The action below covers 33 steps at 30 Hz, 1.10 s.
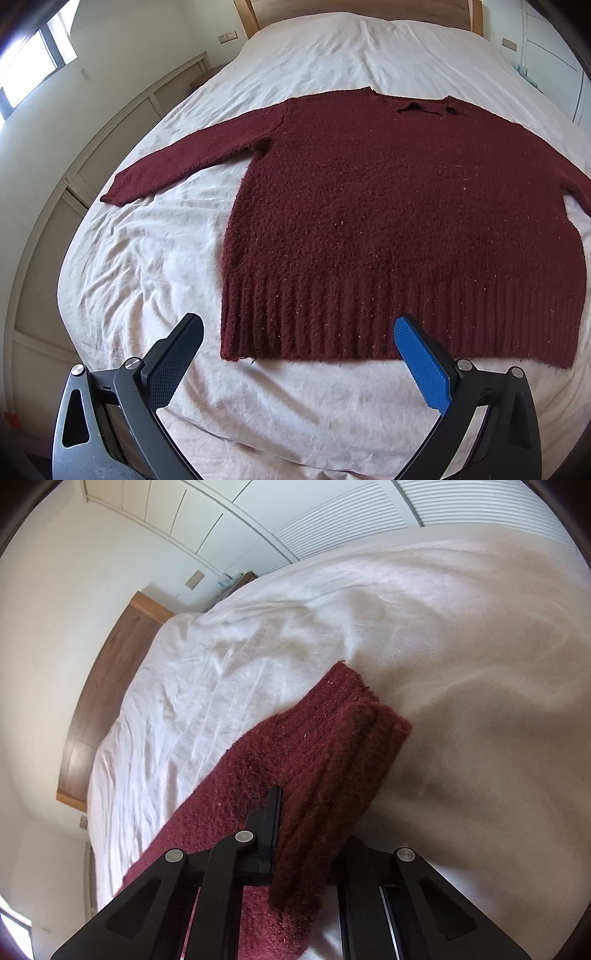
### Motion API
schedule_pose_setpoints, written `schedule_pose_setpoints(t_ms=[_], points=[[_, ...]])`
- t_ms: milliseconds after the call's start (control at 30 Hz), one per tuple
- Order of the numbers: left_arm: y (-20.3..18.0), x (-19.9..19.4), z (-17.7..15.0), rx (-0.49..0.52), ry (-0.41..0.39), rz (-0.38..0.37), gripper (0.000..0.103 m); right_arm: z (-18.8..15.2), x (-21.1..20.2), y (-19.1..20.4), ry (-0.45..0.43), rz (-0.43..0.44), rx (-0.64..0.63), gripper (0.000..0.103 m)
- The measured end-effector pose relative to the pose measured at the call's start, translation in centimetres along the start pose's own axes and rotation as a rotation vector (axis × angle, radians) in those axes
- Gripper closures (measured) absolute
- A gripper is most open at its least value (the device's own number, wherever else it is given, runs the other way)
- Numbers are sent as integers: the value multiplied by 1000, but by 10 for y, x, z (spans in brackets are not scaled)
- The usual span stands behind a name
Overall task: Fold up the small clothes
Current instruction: 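Lift the cuff with the right gripper and carry it across the sweater body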
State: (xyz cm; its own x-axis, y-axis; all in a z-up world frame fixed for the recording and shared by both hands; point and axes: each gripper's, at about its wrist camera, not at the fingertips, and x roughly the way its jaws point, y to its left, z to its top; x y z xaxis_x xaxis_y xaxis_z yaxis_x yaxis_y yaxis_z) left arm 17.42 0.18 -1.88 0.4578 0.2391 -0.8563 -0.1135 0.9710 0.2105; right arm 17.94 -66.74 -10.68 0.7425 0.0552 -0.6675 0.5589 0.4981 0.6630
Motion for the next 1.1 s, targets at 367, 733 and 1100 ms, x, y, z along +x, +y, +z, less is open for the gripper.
schedule_pose_setpoints(t_ms=[367, 733, 1100], points=[[21, 7, -5, -75, 11, -37, 1, -5, -6, 49, 46, 107, 7, 96], [64, 17, -21, -180, 19, -45, 1, -49, 13, 143, 151, 223, -13, 96], [108, 29, -36, -259, 12, -24, 1, -128, 42, 282, 281, 348, -157, 96]])
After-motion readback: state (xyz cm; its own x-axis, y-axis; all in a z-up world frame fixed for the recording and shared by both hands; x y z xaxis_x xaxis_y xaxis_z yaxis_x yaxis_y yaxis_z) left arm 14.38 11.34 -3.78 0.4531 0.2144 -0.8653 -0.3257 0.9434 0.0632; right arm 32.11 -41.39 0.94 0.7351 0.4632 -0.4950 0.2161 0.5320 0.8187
